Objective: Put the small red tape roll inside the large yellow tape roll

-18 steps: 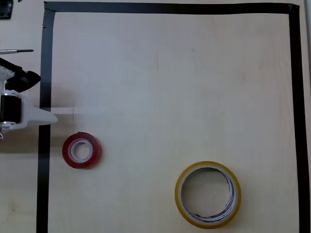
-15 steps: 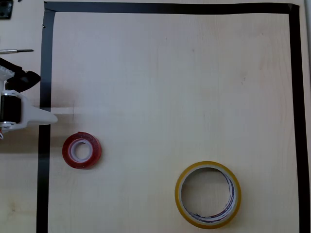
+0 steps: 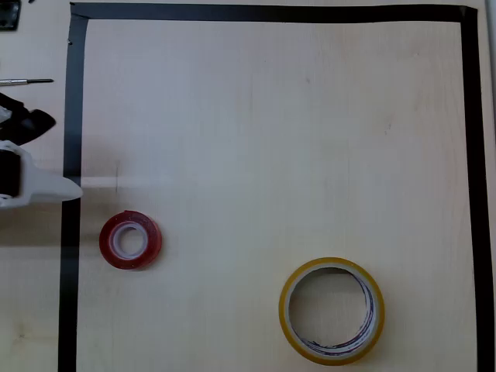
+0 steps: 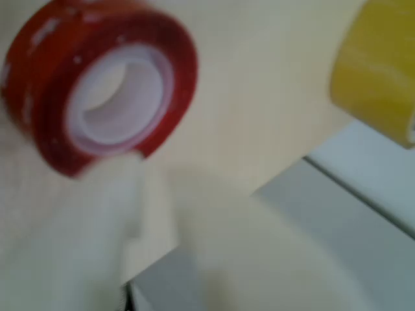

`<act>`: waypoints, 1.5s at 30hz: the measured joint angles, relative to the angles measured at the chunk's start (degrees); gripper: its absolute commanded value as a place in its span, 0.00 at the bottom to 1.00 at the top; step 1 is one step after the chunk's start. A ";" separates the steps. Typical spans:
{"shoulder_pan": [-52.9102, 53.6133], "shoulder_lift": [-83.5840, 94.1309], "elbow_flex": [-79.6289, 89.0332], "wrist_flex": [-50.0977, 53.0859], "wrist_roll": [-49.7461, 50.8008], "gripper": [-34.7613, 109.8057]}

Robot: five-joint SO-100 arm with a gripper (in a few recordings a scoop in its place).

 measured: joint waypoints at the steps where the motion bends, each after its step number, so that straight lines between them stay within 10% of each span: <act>1: 0.70 -4.13 -1.85 -0.53 0.00 0.24; 10: 6.42 -43.07 -19.86 0.09 0.26 0.25; 45: 6.06 -55.81 -13.97 -11.07 -0.26 0.34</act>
